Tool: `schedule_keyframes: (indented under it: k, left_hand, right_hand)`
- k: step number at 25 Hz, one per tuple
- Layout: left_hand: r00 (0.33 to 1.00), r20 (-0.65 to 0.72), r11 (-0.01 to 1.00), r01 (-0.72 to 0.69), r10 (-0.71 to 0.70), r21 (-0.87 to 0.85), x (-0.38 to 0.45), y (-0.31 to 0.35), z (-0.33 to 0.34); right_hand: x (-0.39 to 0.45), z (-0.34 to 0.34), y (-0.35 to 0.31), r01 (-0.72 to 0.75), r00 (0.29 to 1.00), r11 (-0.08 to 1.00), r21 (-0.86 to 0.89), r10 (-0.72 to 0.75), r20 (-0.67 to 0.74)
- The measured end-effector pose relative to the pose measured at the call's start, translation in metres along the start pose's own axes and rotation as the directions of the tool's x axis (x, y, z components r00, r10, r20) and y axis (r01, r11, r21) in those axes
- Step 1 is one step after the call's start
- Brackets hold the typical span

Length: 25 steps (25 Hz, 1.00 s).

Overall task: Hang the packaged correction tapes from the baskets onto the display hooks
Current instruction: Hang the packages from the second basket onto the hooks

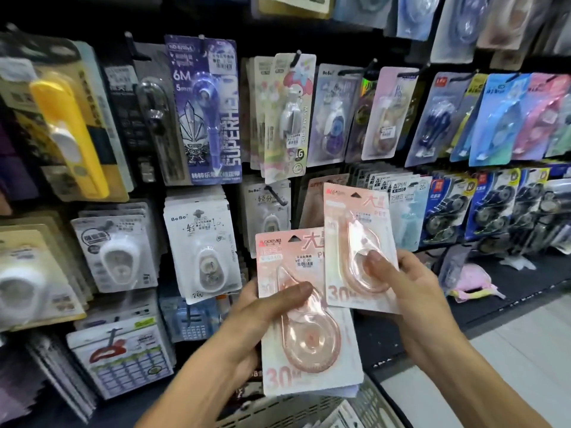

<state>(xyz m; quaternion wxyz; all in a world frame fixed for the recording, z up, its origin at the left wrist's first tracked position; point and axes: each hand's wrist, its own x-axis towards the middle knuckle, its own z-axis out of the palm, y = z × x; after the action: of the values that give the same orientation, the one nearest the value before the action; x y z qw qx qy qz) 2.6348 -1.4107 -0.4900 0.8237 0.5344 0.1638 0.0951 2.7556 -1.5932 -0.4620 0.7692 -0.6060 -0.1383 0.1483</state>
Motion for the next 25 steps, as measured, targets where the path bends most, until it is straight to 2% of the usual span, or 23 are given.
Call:
schedule_keyframes:
  k: [2, 5, 9, 12, 17, 21, 25]
  left_hand:
    - [0.996, -0.013, 0.986, -0.090, 0.092, 0.138, 0.001, 0.018, -0.009]
    - [0.985, -0.013, 0.971, -0.166, 0.171, 0.174, 0.002, 0.035, -0.021]
    - [0.973, -0.038, 0.966, -0.221, 0.228, 0.134, 0.010, 0.041, -0.021]
    - [0.968, -0.056, 0.966, -0.238, 0.244, 0.106, 0.014, 0.041, -0.018]
    - [0.964, -0.061, 0.965, -0.254, 0.258, 0.066, 0.015, 0.038, -0.017]
    - [0.964, -0.068, 0.965, -0.255, 0.259, 0.063, 0.016, 0.034, -0.016]
    - [0.962, -0.074, 0.964, -0.260, 0.263, 0.045, 0.016, 0.034, -0.015]
  right_hand:
    - [0.020, -0.005, -0.011, 0.056, 0.997, 0.994, -0.098, -0.060, -0.041]
    - [0.046, -0.016, -0.010, 0.051, 0.991, 0.983, -0.177, -0.072, -0.114]
    - [0.057, -0.023, -0.005, 0.082, 0.951, 0.982, -0.170, -0.128, -0.283]
    - [0.052, -0.024, -0.006, 0.104, 0.935, 0.992, -0.070, -0.121, -0.334]
    - [0.050, -0.029, -0.013, -0.008, 0.967, 0.993, -0.116, -0.022, -0.253]
    - [0.047, -0.031, -0.011, -0.012, 0.975, 0.989, -0.150, -0.022, -0.221]
    - [0.045, -0.032, -0.014, 0.027, 0.978, 0.994, -0.105, -0.048, -0.203]
